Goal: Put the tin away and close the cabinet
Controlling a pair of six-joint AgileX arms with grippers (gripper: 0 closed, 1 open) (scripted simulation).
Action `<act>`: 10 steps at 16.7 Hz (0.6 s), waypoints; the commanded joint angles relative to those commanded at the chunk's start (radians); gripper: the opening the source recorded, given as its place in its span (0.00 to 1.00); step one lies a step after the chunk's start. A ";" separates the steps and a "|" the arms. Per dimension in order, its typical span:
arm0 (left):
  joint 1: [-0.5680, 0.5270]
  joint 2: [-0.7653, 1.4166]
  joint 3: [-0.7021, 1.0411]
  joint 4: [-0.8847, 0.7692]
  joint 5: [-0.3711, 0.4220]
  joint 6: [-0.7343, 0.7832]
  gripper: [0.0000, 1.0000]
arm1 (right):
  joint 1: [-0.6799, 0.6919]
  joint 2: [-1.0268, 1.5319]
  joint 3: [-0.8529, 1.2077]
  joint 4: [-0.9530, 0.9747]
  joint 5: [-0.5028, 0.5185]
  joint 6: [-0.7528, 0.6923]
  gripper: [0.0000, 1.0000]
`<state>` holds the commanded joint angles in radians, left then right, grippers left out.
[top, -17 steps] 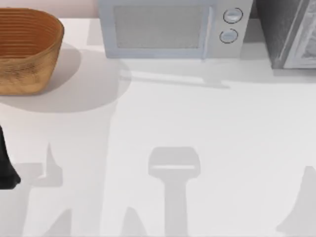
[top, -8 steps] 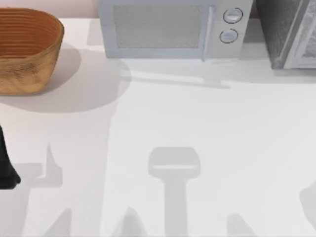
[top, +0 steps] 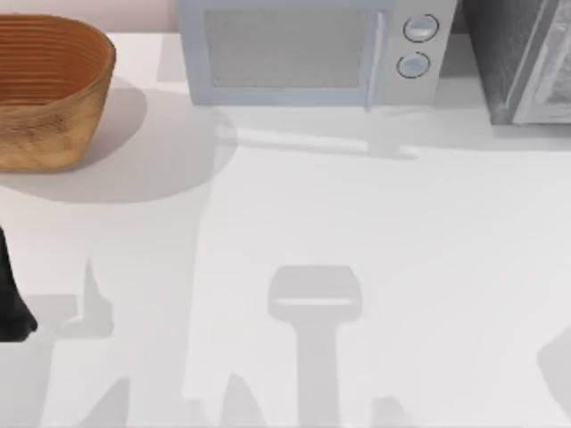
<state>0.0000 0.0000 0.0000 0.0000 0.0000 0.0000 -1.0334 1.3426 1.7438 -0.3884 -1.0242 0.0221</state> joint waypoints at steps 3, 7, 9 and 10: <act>0.000 0.000 0.000 0.000 0.000 0.000 1.00 | 0.089 0.009 0.008 -0.009 0.089 0.002 1.00; 0.000 0.000 0.000 0.000 0.000 0.000 1.00 | 0.344 0.020 0.023 -0.027 0.346 0.003 1.00; 0.000 0.000 0.000 0.000 0.000 0.000 1.00 | 0.518 0.020 0.027 -0.035 0.521 0.002 1.00; 0.000 0.000 0.000 0.000 0.000 0.000 1.00 | 0.613 0.018 0.029 -0.038 0.615 0.002 1.00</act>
<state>0.0000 0.0000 0.0000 0.0000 0.0000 0.0000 -0.4208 1.3609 1.7723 -0.4266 -0.4088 0.0238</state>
